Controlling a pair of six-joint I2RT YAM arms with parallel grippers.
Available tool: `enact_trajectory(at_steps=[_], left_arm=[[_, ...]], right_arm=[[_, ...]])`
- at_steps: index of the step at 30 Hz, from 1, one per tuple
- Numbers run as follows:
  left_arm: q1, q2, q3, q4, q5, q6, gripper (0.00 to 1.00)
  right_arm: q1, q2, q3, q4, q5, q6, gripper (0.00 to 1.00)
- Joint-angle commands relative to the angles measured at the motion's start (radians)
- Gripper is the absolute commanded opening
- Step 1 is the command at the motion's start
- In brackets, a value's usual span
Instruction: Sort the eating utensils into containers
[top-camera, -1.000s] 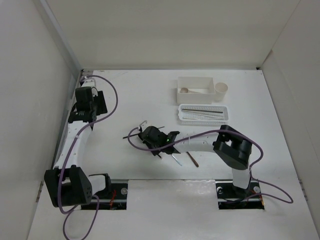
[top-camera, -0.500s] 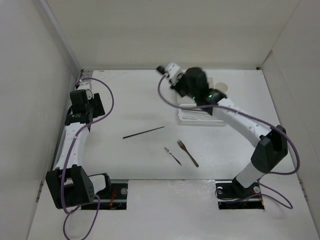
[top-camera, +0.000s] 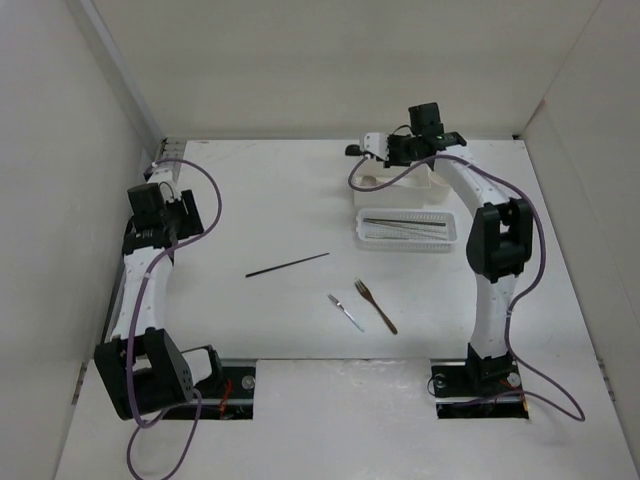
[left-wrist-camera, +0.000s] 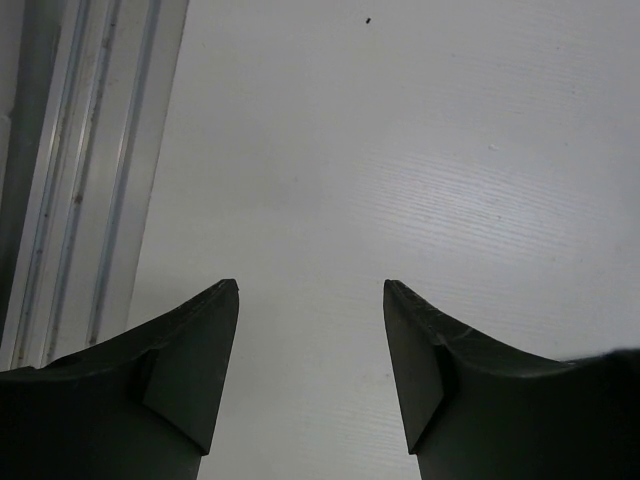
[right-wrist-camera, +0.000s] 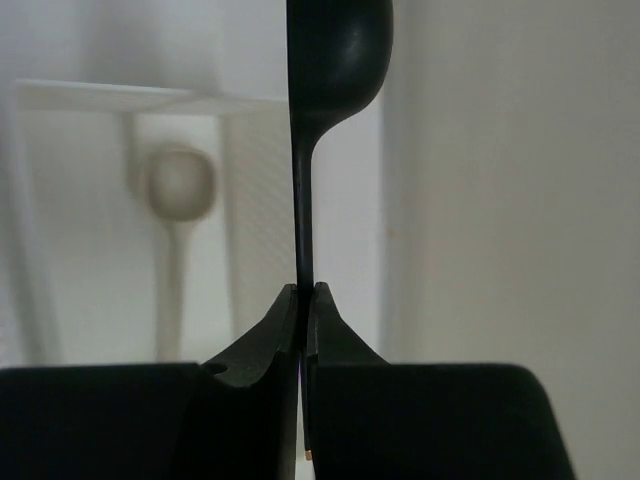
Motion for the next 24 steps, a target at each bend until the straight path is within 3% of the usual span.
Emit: enact_trajectory(at_steps=[1,8,16,19,21,23,24], left_arm=[[0.001,0.017,-0.002,0.009,0.054,0.031,0.56],[0.001,0.049,0.028,0.009,0.076,0.04,0.58],[0.001,0.069,0.057,0.0,0.105,0.049,0.6],[-0.017,0.087,0.068,-0.011,0.116,0.097,0.61],[-0.064,0.097,0.079,-0.048,0.149,0.153,0.61],[-0.127,0.118,0.117,-0.094,0.183,0.309,0.61],[-0.217,0.144,0.133,-0.167,0.194,0.376,0.65]], right_arm=[[-0.005,-0.022,0.02,-0.125,-0.198,-0.126,0.0],[-0.059,-0.062,-0.114,-0.102,-0.206,-0.105,0.0],[-0.097,-0.062,-0.123,-0.084,-0.197,-0.085,0.01],[-0.097,-0.062,-0.123,-0.072,-0.174,-0.076,0.24],[-0.086,-0.071,-0.123,-0.052,-0.174,-0.063,0.5],[-0.077,-0.096,-0.123,-0.02,-0.163,-0.036,0.73],[-0.077,-0.107,-0.135,0.028,-0.154,-0.001,0.76]])
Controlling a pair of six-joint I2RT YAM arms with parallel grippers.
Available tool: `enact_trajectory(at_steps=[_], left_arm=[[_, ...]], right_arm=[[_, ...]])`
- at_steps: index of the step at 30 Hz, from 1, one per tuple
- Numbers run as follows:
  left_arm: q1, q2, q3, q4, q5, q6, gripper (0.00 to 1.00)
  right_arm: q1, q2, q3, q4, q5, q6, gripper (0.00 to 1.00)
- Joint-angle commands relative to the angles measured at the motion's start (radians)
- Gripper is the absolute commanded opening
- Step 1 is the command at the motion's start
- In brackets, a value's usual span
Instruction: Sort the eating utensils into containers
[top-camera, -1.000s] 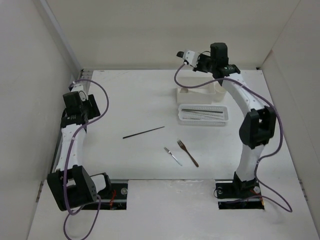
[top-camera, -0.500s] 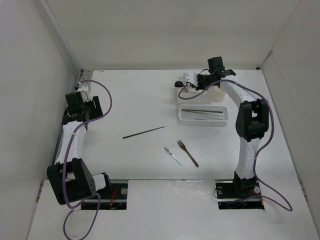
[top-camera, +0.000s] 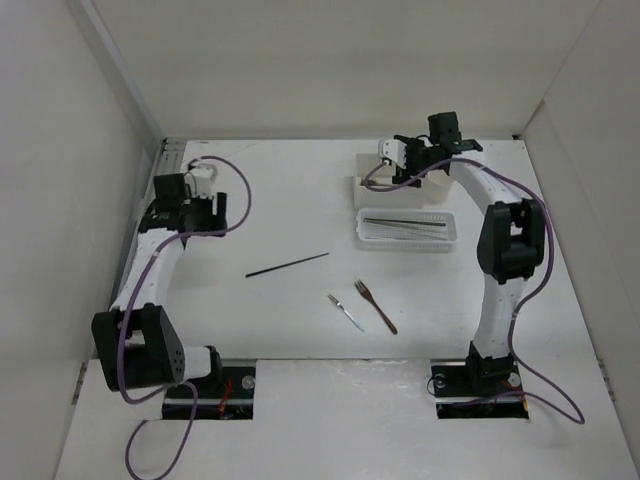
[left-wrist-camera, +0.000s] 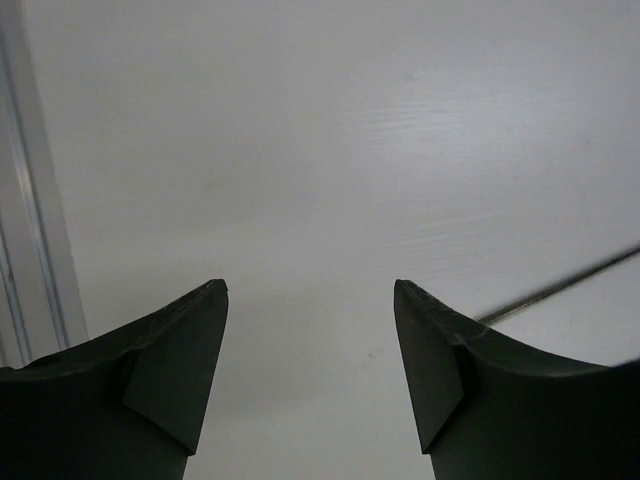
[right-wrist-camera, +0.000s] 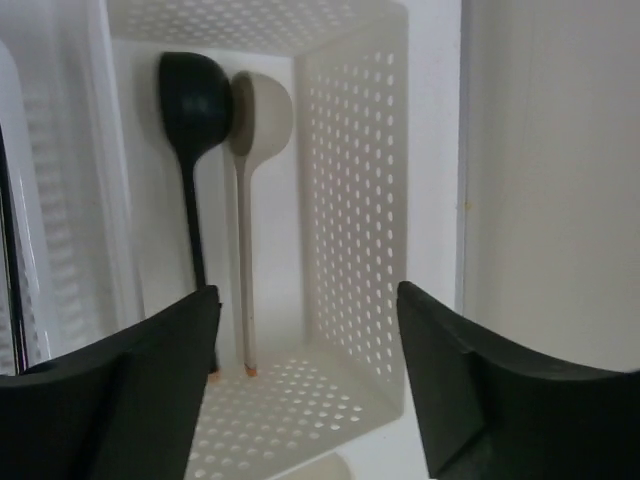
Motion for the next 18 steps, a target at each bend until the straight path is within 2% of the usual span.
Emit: enact_trajectory(at_steps=[1,2,3,4,8,10,14,18], left_arm=[[-0.176,0.043,0.088,-0.151,0.105,0.274,0.66],[-0.221,0.063,0.126,-0.197,0.117,0.337,0.67],[-0.297,0.112,0.148,-0.241,0.129,0.441,0.69],[-0.328,0.141,0.168,-0.315,0.155,0.483,0.78],[-0.433,0.271,0.246,-0.349,0.168,0.553,0.86],[-0.464,0.323,0.265,-0.34,0.177,0.562,0.86],[-0.546,0.37,0.243,-0.302,0.2,0.614,0.81],[-0.577,0.41,0.197,-0.293,0.113,0.614,0.71]], right_arm=[[0.019,-0.108,-0.009,0.128,-0.017,0.072,0.8],[0.019,-0.124,-0.039,0.163,-0.008,0.095,0.96],[0.019,-0.162,-0.056,0.203,0.001,0.152,1.0],[0.019,-0.185,-0.078,0.301,0.025,0.186,1.0],[0.019,-0.323,-0.191,0.499,0.093,0.355,1.0],[0.03,-0.392,-0.21,0.509,0.125,0.437,1.0],[0.056,-0.528,-0.291,0.521,0.168,0.476,1.0],[0.056,-0.667,-0.415,0.589,0.202,0.499,1.0]])
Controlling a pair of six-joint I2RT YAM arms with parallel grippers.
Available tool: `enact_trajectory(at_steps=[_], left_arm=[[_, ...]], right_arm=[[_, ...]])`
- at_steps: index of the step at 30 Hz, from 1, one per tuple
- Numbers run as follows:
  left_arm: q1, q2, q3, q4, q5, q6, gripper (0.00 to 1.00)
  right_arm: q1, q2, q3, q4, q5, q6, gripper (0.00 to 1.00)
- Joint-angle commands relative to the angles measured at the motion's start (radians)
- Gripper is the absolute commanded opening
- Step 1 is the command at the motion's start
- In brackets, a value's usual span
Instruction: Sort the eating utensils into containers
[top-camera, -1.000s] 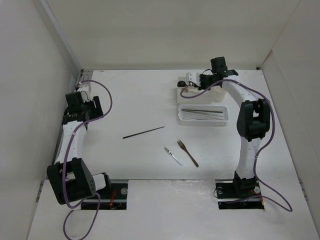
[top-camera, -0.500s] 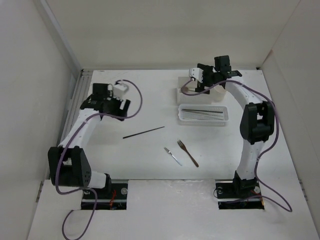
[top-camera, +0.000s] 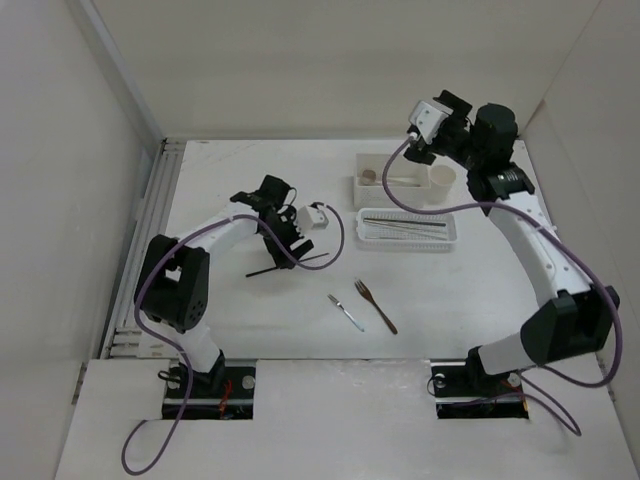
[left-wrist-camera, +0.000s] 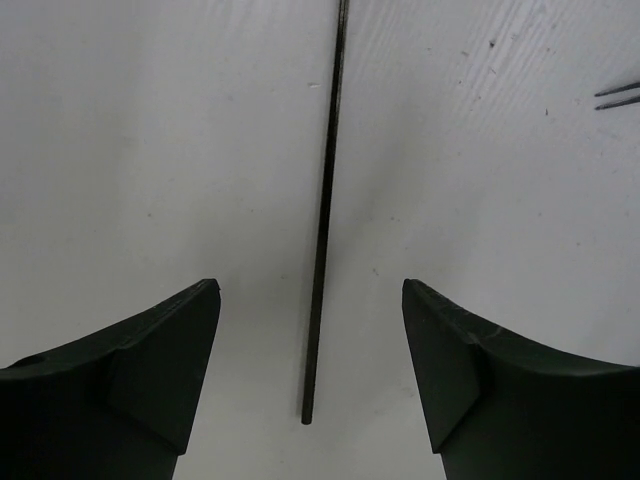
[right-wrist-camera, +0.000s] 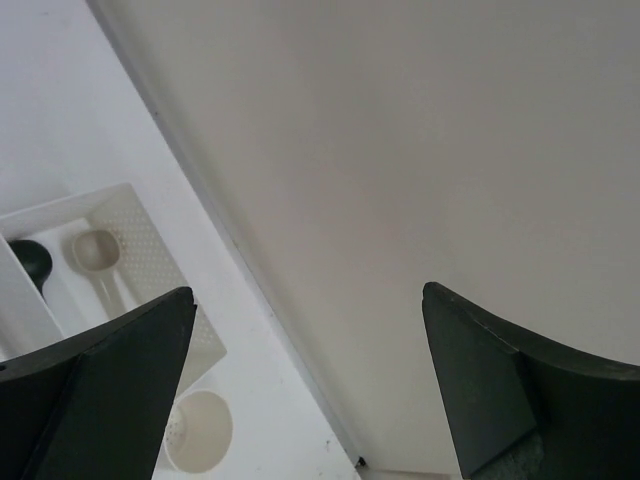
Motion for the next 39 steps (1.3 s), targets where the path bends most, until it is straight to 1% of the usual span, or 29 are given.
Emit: enact_trajectory(at_steps=[1,5,10,13,14,16,19,20,21,24,25,28,30,35,36,37,39], left_arm=[[-0.018,0.006,-0.036,-0.021,-0.036,0.059,0.69],[-0.018,0.006,-0.086,-0.008,-0.113,0.059,0.69],[-0.018,0.006,-0.144,0.076,-0.185,0.059,0.69],[-0.018,0.041,-0.154,0.101,-0.204,0.048,0.64],[-0.018,0.05,-0.154,0.101,-0.185,0.048,0.62],[-0.018,0.064,-0.154,0.101,-0.17,0.048,0.49],[-0.018,0.075,-0.169,0.11,-0.161,0.03,0.25],[-0.018,0.086,-0.183,0.12,-0.161,0.02,0.04],[-0.018,0.086,-0.183,0.131,-0.161,0.011,0.0],[-0.018,0.086,-0.183,0.142,-0.17,-0.022,0.0],[-0.003,0.077,-0.183,0.142,-0.17,-0.036,0.0],[0.045,0.054,-0.125,0.102,-0.136,-0.056,0.0],[0.056,0.029,-0.091,0.084,-0.136,-0.056,0.0],[0.065,-0.057,-0.017,0.021,-0.173,0.031,0.0],[0.065,-0.057,0.024,0.012,-0.173,0.04,0.0],[0.065,-0.057,0.05,0.003,-0.173,0.04,0.0],[0.025,-0.057,0.114,-0.013,-0.194,0.054,0.0]], right_arm=[[0.008,-0.094,-0.104,0.1,0.038,0.067,1.0],[0.008,-0.183,-0.191,0.12,0.063,0.067,1.0],[0.008,-0.253,-0.257,0.155,0.073,0.095,1.0],[0.008,-0.264,-0.267,0.155,0.073,0.115,1.0],[0.008,-0.264,-0.267,0.155,0.073,0.13,1.0],[0.008,-0.273,-0.267,0.165,0.087,0.15,1.0],[0.017,-0.298,-0.277,0.165,0.11,0.15,1.0],[0.017,-0.31,-0.277,0.165,0.119,0.15,1.0],[0.017,-0.31,-0.277,0.165,0.119,0.15,1.0],[0.017,-0.336,-0.297,0.165,0.13,0.15,1.0],[0.017,-0.345,-0.297,0.174,0.139,0.15,1.0],[0.017,-0.355,-0.297,0.174,0.139,0.15,1.0],[0.017,-0.355,-0.307,0.174,0.15,0.15,1.0],[0.017,-0.355,-0.307,0.195,0.17,0.162,1.0],[0.017,-0.355,-0.307,0.195,0.193,0.173,1.0],[0.017,-0.355,-0.297,0.213,0.21,0.191,1.0],[-0.015,-0.346,-0.285,0.227,0.248,0.276,1.0]])
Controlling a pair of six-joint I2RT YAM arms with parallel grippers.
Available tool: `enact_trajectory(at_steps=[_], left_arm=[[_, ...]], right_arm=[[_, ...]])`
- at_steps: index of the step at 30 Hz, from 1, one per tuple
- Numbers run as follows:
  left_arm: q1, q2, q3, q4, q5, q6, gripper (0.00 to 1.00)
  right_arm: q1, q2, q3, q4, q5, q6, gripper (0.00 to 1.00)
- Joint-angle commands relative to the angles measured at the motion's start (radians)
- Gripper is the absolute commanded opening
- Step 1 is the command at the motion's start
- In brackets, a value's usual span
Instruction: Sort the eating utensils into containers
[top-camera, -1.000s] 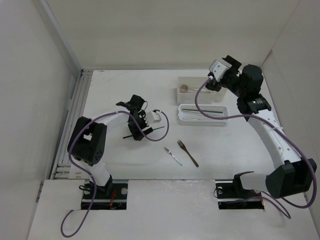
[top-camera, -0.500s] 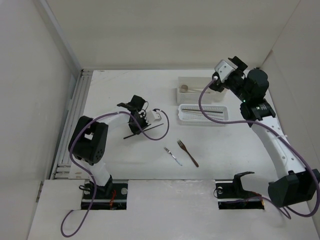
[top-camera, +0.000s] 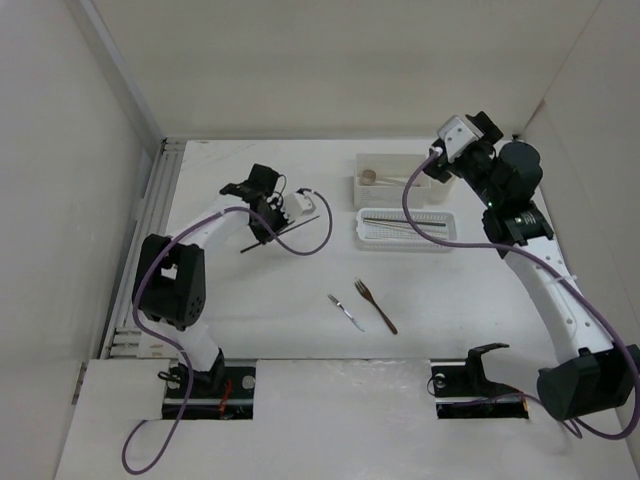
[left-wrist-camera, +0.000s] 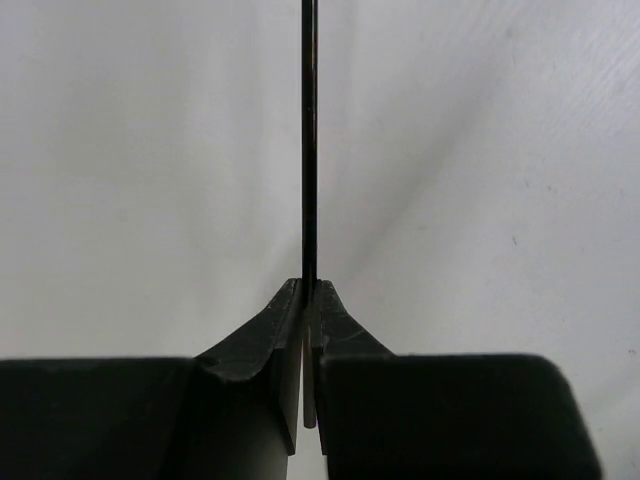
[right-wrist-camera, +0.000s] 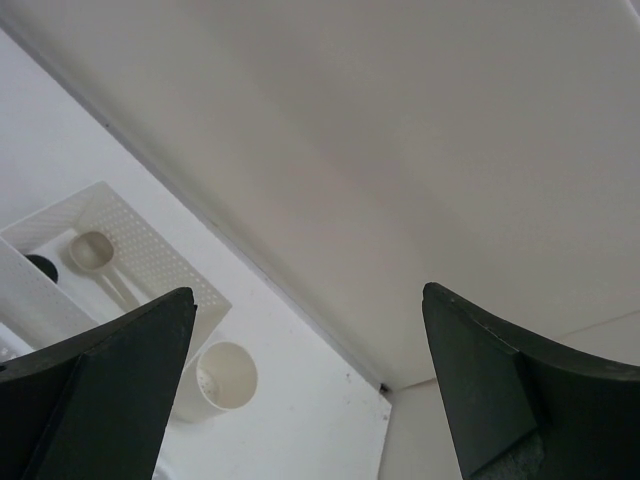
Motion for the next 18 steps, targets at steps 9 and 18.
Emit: enact_trajectory(at_steps=[9,18], left_arm=[[-0.323,0.24,0.654,-0.074,-0.01,0.102,0.0],[-0.45,0.406,0.747,0.199,0.056,0.066,0.0]], right_arm=[[-0.086,-0.016,-0.005,0.176,0.273,0.281,1.0],[-0.095,-0.114,-0.112,0.196,0.376,0.421,1.0]])
